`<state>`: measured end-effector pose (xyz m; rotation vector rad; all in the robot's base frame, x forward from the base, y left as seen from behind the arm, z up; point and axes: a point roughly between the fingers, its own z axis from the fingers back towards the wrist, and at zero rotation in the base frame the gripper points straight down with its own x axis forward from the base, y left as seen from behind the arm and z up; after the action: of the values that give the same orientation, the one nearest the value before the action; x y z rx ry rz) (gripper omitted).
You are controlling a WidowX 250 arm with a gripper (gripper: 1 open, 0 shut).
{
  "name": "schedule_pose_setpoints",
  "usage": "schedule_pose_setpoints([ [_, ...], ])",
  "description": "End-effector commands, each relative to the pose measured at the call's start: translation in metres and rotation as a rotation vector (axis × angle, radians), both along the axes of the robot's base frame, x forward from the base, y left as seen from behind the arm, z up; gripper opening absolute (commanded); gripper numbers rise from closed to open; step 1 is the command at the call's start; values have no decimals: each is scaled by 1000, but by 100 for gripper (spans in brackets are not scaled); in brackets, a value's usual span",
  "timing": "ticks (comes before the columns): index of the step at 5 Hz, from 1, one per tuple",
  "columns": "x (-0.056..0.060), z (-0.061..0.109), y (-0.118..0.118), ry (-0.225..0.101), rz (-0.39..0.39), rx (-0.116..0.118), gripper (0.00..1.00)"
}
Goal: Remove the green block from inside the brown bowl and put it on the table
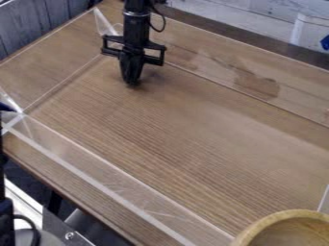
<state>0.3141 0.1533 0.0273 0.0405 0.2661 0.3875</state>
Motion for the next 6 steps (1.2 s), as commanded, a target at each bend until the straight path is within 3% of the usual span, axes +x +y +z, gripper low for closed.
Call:
schedule_pose_setpoints([
  [1,7,21,8,-62,9,25,100],
  [3,5,32,8,-77,10,11,100],
  [5,5,93,8,-190,2,-23,100],
  [6,10,99,14,-208,-4,-25,100],
])
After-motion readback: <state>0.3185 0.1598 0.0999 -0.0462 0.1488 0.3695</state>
